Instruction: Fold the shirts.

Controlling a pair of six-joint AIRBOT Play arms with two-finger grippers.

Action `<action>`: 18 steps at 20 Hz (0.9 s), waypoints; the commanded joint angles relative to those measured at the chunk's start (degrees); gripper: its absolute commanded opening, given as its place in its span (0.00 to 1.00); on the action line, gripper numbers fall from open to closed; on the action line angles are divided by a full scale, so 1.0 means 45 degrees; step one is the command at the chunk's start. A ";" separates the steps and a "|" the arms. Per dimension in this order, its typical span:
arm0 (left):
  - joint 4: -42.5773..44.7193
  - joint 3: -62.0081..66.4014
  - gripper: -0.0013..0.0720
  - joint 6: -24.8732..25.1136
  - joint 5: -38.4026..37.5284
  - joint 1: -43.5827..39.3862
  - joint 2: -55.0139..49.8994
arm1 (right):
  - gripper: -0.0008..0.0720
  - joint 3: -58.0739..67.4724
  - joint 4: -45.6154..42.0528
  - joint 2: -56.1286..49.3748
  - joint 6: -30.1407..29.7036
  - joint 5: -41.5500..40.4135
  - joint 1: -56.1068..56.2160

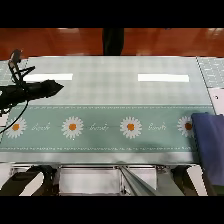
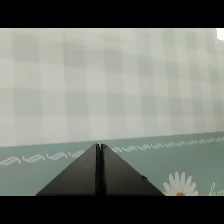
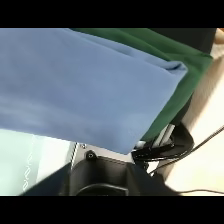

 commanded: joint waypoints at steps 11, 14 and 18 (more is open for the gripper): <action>0.1282 0.9947 0.05 -0.0243 -0.2365 -0.2370 -0.5226 | 0.04 0.5144 0.6139 -0.4711 -0.0699 -0.8893 1.4042; 0.6392 0.9321 0.06 -0.3143 -0.4643 -0.3599 -0.6577 | 0.04 0.5139 0.0461 -0.7203 0.0573 -0.6640 1.7592; 0.7116 0.8000 0.06 -0.4279 -0.4954 -0.3177 -0.6751 | 0.04 0.5129 -0.1316 -0.8816 0.1287 -0.4784 1.7835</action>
